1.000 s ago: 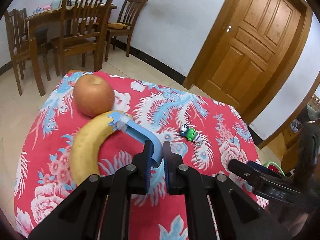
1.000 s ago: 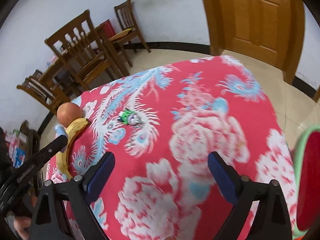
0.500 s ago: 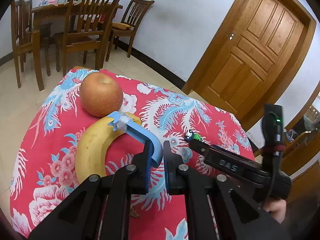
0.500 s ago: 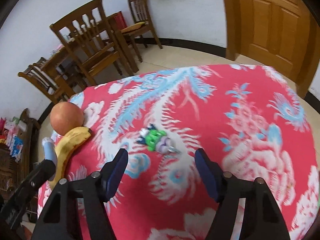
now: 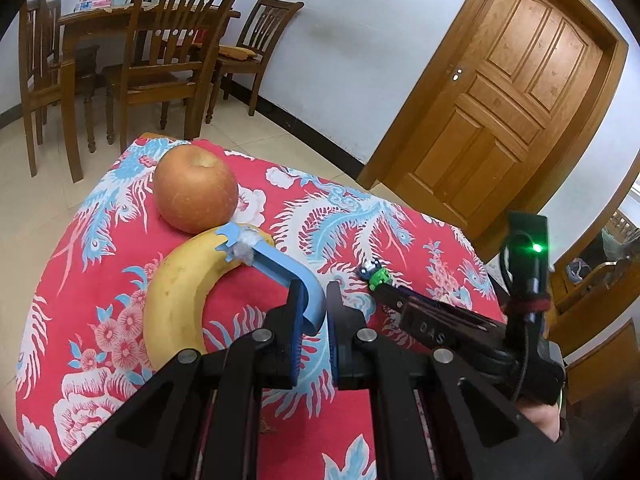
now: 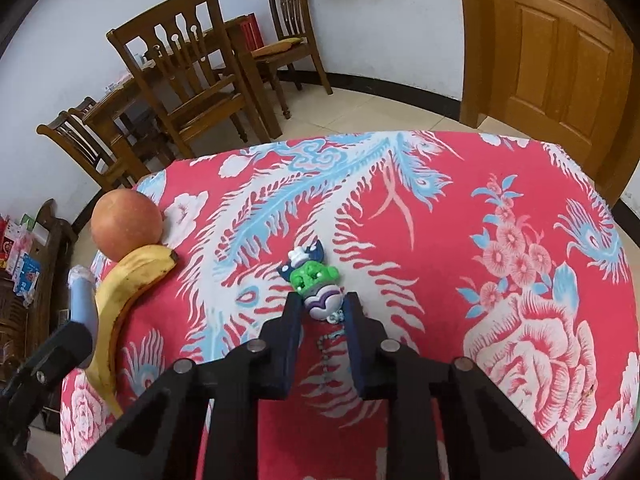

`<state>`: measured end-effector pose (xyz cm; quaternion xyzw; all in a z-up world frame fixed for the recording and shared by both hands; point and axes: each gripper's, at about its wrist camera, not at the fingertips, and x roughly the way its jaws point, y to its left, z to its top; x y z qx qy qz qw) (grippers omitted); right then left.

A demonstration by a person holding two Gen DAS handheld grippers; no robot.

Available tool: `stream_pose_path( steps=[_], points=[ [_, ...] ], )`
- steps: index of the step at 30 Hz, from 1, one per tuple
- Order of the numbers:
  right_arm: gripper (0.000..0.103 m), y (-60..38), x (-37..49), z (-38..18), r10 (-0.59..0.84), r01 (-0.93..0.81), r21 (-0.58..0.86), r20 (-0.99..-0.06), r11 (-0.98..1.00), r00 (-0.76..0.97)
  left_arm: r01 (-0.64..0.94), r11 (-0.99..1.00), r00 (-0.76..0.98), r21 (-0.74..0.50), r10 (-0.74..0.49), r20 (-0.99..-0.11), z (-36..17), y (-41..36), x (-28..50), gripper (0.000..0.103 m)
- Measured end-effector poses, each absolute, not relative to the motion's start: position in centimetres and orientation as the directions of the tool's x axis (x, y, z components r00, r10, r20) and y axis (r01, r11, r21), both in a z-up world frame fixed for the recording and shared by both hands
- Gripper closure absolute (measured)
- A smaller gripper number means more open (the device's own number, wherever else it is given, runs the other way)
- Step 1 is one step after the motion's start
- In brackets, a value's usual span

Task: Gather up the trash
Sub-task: 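Grasp the blue clip with the left tool while the right tool grasps the green toy keychain, then carry the clip and keychain over the bucket and open both tools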

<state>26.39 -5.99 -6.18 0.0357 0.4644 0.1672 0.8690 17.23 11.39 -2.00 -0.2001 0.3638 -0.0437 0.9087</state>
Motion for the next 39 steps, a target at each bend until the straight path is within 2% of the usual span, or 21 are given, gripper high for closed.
stream_pose_path(
  steps=[24, 39],
  points=[
    [0.08, -16.1, 14.2, 0.4, 0.394, -0.169, 0.379, -0.663, 0.91, 0.636, 0.08, 0.921, 0.726, -0.381, -0.316, -0.611, 1.5, 5.2, 14.2, 0.093],
    [0.08, -24.8, 7.6, 2.7, 0.321, -0.043, 0.419, -0.62, 0.907, 0.716, 0.243, 0.9, 0.682, -0.362, -0.424, -0.596, 4.0, -2.9, 11.8, 0.093]
  ],
)
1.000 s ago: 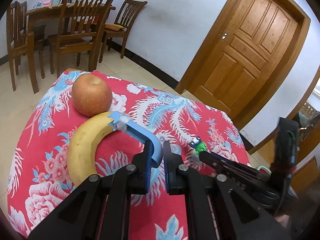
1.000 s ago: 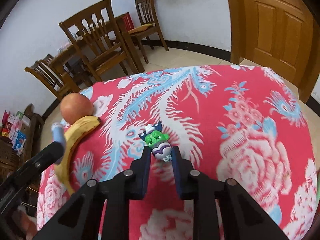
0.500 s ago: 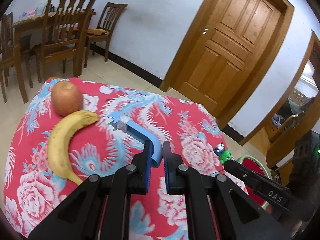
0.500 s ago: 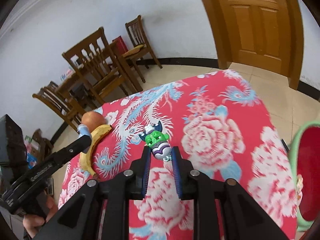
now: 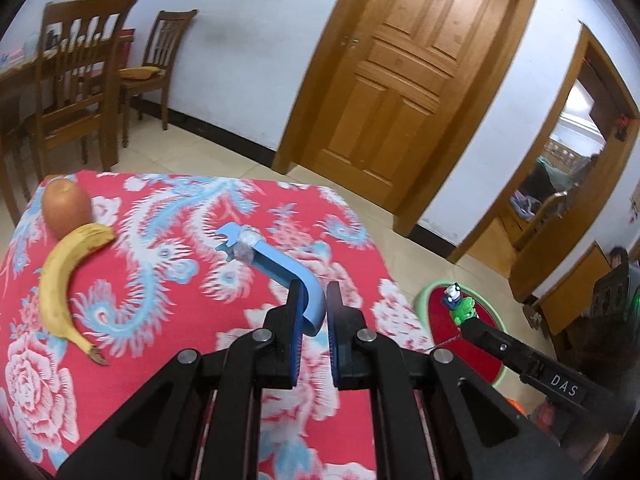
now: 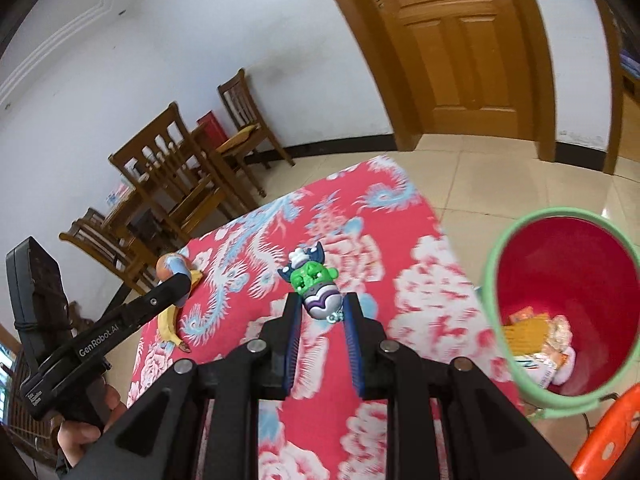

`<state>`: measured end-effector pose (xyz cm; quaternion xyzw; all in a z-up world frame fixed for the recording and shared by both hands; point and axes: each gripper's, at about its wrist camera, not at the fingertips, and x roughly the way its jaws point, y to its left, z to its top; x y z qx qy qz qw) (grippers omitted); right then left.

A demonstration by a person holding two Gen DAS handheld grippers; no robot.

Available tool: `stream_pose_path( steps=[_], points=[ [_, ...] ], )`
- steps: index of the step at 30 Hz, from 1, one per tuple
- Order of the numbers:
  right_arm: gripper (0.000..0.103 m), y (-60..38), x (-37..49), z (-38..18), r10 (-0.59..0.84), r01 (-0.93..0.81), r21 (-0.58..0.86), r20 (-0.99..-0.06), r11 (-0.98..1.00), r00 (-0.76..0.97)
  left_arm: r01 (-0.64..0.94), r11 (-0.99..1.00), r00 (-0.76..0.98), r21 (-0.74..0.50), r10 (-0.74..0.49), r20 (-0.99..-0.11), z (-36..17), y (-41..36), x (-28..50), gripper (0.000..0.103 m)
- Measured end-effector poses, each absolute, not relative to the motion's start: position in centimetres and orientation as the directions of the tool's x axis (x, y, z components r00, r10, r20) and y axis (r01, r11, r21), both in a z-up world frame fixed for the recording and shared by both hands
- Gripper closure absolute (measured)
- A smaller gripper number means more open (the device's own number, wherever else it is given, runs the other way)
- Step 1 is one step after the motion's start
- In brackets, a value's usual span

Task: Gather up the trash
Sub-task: 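Carry the clip and keychain over the bucket and open both tools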

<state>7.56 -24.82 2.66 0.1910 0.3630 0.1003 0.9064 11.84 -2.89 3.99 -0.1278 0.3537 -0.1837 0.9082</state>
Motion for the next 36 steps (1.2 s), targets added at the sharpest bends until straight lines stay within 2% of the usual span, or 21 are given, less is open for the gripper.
stream_pose_path(
  steps=[16, 36],
  points=[
    [0.08, -33.7, 3.8, 2.2, 0.204, 0.111, 0.433, -0.616, 0.895, 0.76, 0.403, 0.853, 0.581, -0.332, -0.518, -0.627, 4.1, -12.4, 10.7, 0.093],
    [0.08, -43.2, 2.1, -3.0, 0.103, 0.322, 0.441, -0.706, 0.838, 0.701, 0.568, 0.756, 0.381, -0.325, -0.591, -0.711, 0.2, -24.8, 10.4, 0.093]
  ],
)
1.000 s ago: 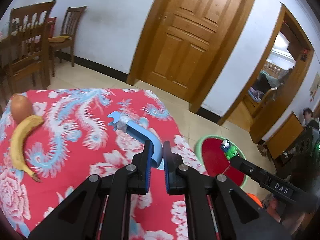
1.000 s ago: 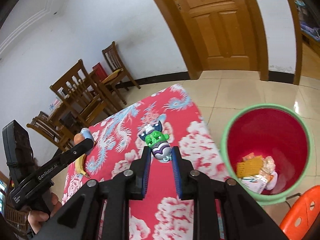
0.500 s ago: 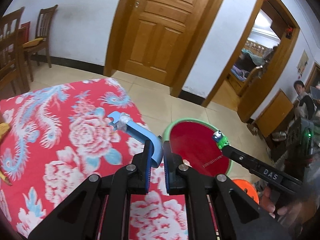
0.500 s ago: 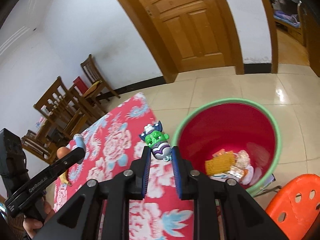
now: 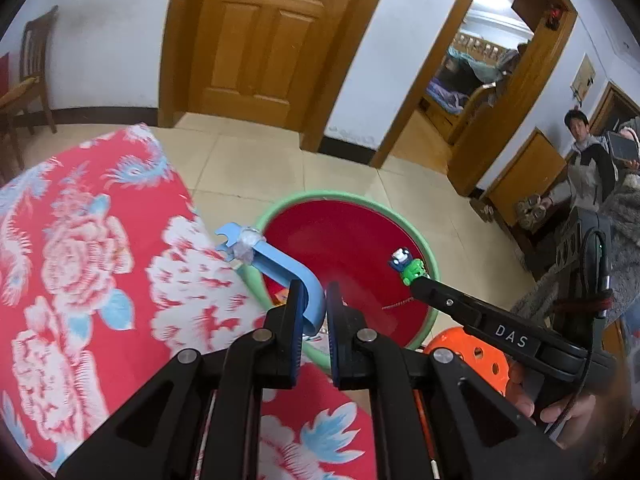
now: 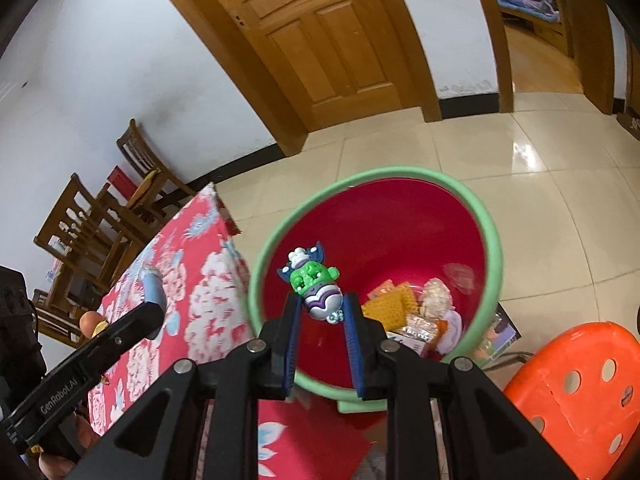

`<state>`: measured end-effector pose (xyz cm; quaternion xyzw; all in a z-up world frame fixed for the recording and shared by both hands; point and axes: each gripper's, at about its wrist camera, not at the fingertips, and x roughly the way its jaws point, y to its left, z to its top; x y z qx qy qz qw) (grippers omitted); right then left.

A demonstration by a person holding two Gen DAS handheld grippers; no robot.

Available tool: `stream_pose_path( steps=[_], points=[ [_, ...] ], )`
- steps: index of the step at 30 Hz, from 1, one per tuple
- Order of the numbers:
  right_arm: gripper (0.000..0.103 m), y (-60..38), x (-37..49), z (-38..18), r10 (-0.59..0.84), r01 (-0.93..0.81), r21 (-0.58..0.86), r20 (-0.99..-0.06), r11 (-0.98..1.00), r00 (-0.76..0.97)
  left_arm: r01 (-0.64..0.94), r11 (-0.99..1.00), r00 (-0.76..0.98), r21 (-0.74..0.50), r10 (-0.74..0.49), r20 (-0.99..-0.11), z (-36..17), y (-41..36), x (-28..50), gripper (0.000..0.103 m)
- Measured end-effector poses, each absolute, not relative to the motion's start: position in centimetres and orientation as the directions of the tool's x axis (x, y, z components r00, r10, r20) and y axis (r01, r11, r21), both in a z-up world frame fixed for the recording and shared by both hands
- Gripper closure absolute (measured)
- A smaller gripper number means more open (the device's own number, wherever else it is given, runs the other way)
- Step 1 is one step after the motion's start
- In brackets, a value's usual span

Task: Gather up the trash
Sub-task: 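Carry the clip and keychain over the bucket and open both tools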

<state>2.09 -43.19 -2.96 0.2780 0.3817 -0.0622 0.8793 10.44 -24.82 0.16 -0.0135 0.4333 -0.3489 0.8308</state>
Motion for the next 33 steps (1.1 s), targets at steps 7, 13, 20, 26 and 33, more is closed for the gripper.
stream_pose_path(
  steps=[7, 13, 20, 26, 33],
  points=[
    [0.079, -44.8, 2.0, -4.3, 0.093, 0.358, 0.442, -0.726, 0.823, 0.682, 0.604, 0.73, 0.312, -0.319, -0.585, -0.749, -1.7, -28.0, 10.5, 0.093],
    [0.078, -45.8, 1.9, -5.0, 0.094, 0.378, 0.455, -0.73, 0.806, 0.677, 0.62, 0.723, 0.292, -0.304, -0.573, -0.766, -2.5, -29.1, 10.2, 0.092],
    [0.07, -45.7, 1.7, -4.9, 0.094, 0.384, 0.46, -0.729, 0.801, 0.678, 0.597, 0.752, 0.329, -0.28, -0.547, -0.77, -1.8, -28.4, 9.8, 0.067],
    [0.054, -44.7, 1.4, -4.1, 0.094, 0.365, 0.458, -0.718, 0.811, 0.69, 0.547, 0.802, 0.401, -0.241, -0.503, -0.766, -0.8, -25.9, 9.4, 0.044],
    [0.04, -42.0, 0.8, -2.5, 0.109, 0.323, 0.456, -0.699, 0.829, 0.707, 0.477, 0.855, 0.485, -0.205, -0.451, -0.749, 0.9, -22.0, 9.0, 0.032]
  ],
)
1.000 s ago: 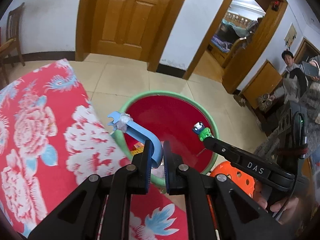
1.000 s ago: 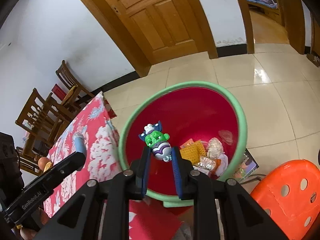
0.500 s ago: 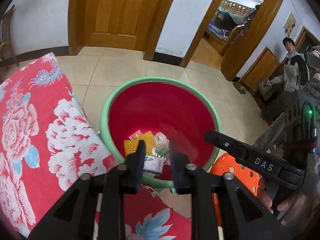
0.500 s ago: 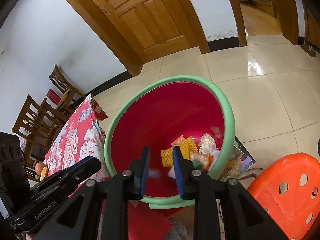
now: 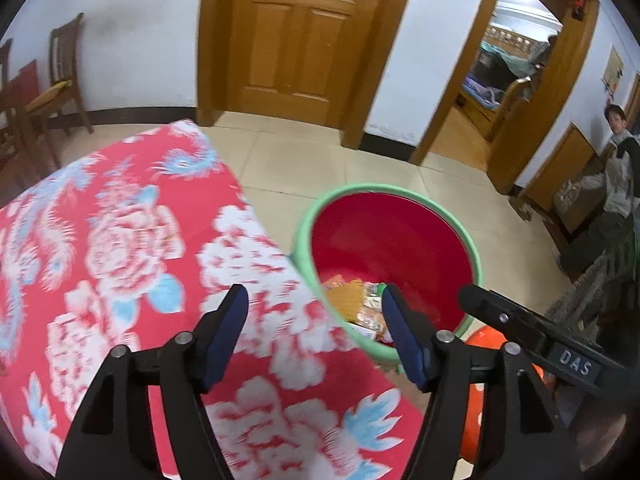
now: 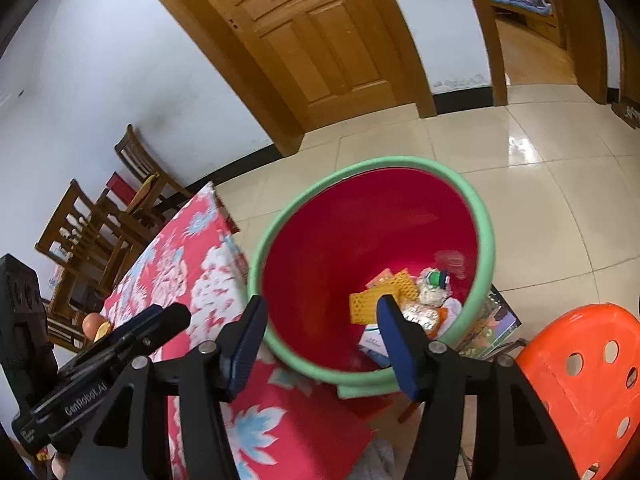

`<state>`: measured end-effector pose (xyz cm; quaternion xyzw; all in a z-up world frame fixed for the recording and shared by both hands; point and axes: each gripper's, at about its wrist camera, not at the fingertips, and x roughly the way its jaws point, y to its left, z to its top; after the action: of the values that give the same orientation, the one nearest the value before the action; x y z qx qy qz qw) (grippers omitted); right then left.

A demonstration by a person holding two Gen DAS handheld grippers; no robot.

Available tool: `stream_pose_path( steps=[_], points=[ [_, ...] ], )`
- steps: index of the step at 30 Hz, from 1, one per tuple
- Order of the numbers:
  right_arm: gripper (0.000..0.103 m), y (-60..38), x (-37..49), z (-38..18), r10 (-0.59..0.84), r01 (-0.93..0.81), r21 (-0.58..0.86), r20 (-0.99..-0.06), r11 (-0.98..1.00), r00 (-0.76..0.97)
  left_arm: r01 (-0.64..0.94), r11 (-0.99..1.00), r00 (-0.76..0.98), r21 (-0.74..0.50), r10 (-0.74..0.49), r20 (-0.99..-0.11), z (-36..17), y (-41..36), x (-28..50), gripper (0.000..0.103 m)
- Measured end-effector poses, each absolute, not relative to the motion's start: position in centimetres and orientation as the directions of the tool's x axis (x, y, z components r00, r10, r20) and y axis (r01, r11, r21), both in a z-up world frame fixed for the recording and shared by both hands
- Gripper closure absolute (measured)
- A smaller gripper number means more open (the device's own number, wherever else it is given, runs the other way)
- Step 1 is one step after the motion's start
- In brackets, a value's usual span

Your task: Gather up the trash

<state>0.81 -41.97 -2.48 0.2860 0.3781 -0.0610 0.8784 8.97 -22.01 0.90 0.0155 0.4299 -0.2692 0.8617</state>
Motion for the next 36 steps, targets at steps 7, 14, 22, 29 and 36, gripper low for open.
stream_pose_path(
  steps=[7, 14, 22, 29, 36],
  points=[
    [0.029, -38.2, 0.3, -0.9, 0.137, 0.258, 0.445, -0.681, 0.857, 0.719, 0.38, 0.908, 0.573, -0.174, -0.379, -0.726, 2.5, -17.0, 8.3, 0.02],
    [0.017, -33.9, 0.1, 0.4, 0.168, 0.184, 0.426, -0.664, 0.886, 0.729, 0.267, 0.949, 0.629, -0.166, -0.302, -0.716, 3.0, -11.4, 7.2, 0.019],
    [0.003, -28.8, -0.5, 1.2, 0.198, 0.105, 0.394, -0.653, 0.913, 0.731, 0.163, 0.976, 0.676, -0.146, -0.218, -0.704, 3.5, -6.4, 5.1, 0.012],
    [0.001, -25.7, -1.2, 1.5, 0.21, 0.069, 0.373, -0.654, 0.925, 0.726, 0.116, 0.984, 0.698, -0.136, -0.178, -0.694, 3.8, -3.7, 3.4, 0.012],
    [0.001, -23.9, -2.0, 2.2, 0.171, 0.068, 0.325, -0.65, 0.943, 0.74, 0.075, 0.989, 0.699, -0.128, -0.143, -0.701, 3.5, -2.0, 2.4, 0.012]
  ],
)
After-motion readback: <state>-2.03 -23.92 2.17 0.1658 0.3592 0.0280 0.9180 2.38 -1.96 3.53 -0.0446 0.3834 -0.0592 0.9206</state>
